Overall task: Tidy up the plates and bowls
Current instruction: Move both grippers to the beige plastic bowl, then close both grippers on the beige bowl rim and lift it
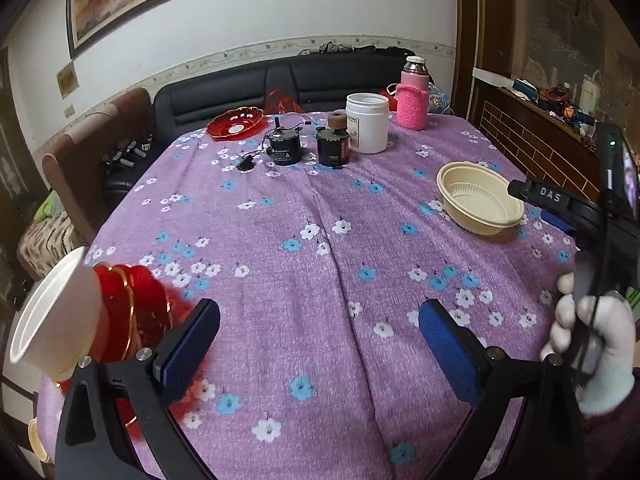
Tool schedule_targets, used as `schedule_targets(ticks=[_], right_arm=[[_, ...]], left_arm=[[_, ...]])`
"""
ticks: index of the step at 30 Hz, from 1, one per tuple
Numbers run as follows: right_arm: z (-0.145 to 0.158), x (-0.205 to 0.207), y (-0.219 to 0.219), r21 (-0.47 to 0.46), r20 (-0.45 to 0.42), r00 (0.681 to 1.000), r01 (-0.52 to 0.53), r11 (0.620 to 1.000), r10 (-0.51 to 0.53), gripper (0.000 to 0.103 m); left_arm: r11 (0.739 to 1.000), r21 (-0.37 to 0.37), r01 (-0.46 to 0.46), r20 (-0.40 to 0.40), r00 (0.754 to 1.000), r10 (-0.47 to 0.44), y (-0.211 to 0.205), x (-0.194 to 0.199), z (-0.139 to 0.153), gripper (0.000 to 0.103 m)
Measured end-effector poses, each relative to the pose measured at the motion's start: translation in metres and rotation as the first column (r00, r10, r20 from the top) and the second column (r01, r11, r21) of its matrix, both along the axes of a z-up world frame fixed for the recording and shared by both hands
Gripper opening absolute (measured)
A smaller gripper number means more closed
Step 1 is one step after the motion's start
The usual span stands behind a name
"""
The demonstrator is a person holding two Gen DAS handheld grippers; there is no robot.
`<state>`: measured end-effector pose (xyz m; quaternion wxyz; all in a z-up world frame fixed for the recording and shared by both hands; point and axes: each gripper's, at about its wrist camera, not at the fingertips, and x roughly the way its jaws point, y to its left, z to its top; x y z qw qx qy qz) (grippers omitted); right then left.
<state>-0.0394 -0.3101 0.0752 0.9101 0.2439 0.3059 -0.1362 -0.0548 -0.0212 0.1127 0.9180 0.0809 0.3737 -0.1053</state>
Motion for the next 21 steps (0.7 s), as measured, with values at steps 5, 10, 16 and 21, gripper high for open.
schedule_targets(ticks=[5,10,16,21], right_arm=[[-0.006,0.028,-0.015,-0.032,-0.015,0.998,0.054,0.998,-0.054,0.072],[-0.013,0.042,-0.026,-0.054,-0.012,0.995,0.095,0.994,-0.095,0.071],[-0.03,0.055,-0.034,-0.056,-0.056,0.995,0.081,0.995,-0.084,0.071],[-0.048,0.066,-0.036,-0.032,-0.119,0.992,0.033,0.999,-0.036,0.062]], left_arm=[[0.998,-0.035,0.043,-0.003,0.999,-0.043,-0.02,0.036,0.007,0.1],[0.989,-0.135,0.055,-0.123,0.99,-0.072,-0.04,0.089,0.001,0.1],[0.975,-0.221,0.01,-0.276,0.958,-0.072,-0.063,0.141,-0.026,0.099],[0.973,-0.229,-0.016,-0.355,0.932,-0.069,-0.076,0.153,-0.054,0.099]])
